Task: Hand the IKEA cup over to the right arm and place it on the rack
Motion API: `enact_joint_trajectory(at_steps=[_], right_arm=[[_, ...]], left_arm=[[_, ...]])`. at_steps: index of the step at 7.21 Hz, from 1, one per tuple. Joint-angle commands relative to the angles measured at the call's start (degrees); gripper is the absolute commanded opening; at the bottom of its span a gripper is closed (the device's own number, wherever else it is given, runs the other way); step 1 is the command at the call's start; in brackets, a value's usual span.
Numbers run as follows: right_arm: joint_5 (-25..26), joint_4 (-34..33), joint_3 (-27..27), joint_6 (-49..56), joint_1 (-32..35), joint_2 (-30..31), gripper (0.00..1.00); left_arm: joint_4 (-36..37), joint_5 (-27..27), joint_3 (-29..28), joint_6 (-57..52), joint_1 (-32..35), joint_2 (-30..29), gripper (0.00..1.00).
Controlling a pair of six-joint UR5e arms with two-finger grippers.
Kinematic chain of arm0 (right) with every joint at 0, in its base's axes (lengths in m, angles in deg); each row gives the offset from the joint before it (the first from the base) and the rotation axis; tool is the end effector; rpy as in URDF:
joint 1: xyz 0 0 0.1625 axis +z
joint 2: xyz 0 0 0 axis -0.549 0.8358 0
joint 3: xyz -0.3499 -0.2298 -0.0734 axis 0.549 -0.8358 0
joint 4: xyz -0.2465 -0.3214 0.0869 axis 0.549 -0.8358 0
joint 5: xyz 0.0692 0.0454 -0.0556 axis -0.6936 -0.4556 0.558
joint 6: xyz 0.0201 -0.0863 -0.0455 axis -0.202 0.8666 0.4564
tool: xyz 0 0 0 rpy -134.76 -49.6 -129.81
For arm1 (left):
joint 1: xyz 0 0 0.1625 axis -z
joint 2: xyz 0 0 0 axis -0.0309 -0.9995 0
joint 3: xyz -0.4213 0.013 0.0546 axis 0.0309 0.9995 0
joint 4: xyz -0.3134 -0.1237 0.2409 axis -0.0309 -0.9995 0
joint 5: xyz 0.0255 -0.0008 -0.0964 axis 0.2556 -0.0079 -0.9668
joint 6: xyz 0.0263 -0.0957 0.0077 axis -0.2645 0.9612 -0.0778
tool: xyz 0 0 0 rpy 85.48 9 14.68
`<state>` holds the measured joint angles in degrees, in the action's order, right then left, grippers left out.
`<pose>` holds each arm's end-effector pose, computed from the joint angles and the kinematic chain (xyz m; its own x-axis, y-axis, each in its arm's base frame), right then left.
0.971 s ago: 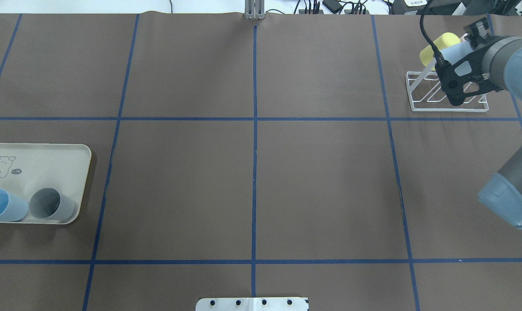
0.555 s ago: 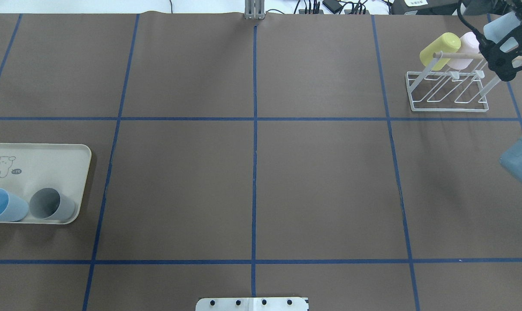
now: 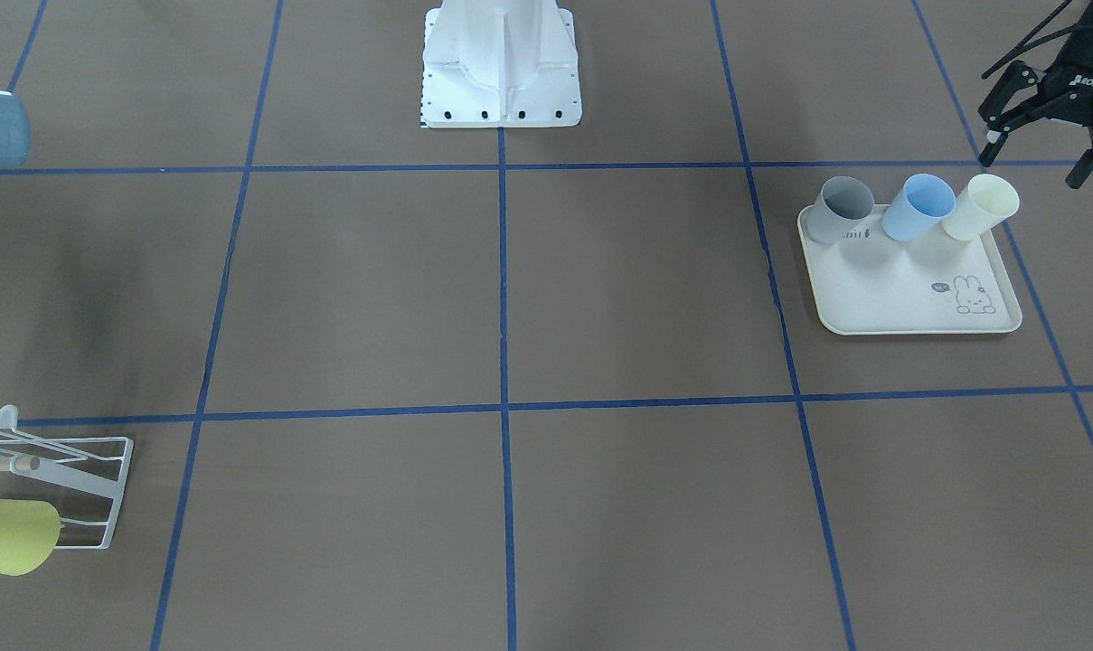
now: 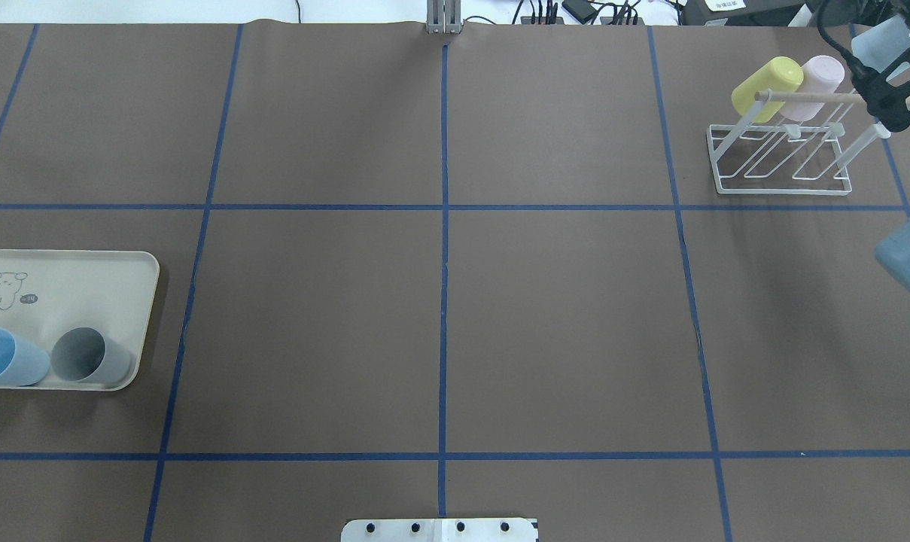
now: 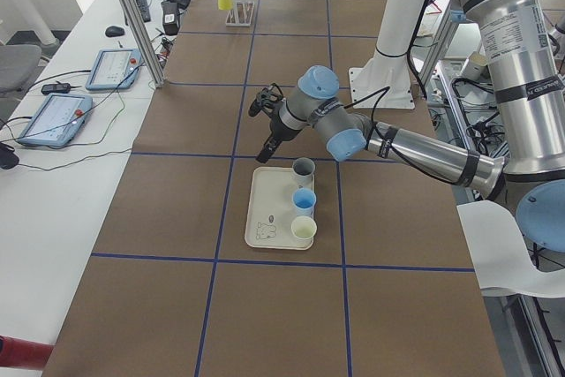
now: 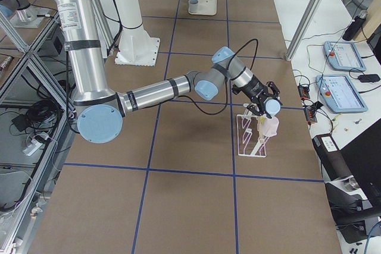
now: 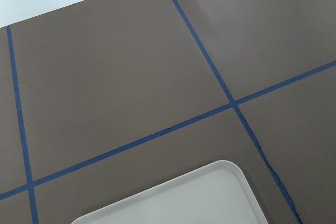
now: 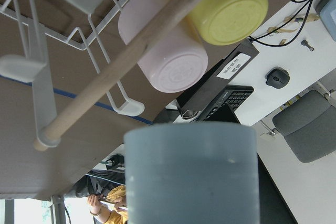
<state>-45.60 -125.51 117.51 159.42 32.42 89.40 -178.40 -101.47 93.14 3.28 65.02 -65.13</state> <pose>-0.1059 -0.6053 0.4664 -0.2622 -0.6045 -0.7522 0.9564 -0.2668 -0.1189 0.0713 -0.3817 0.4339 0.6915 0.3707 -0.6199 0.0721 0.8185 0.5700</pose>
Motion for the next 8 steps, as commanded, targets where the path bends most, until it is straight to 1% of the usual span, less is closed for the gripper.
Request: enact_joint_trajectory(at_steps=[1,2,3,4,6,8], right_arm=[[-0.5,6.3,-8.6,2.8,1.3,-3.9,0.42],[-0.5,9.6,-12.5,3.2,1.6,-4.9,0.42],[-0.6,11.7,-14.8,3.2,1.7,-5.4,0.42],[-0.6,12.4,-15.3,3.2,1.7,-5.1,0.42],[-0.4,12.7,-16.6,4.1,1.7,-4.5,0.38],[-0.1,12.7,-16.7,4.7,1.4,-4.0,0.37]], left_arm=[[0.0,0.0,0.1,0.0,0.0,0.1,1.00],[0.0,0.0,0.1,0.0,0.0,0.1,1.00],[0.0,0.0,0.0,0.0,0.0,0.1,1.00],[0.0,0.0,-0.1,0.0,0.0,0.1,1.00],[0.0,0.0,-0.3,0.0,0.0,0.1,1.00],[0.0,0.0,-0.6,0.0,-0.1,0.1,1.00]])
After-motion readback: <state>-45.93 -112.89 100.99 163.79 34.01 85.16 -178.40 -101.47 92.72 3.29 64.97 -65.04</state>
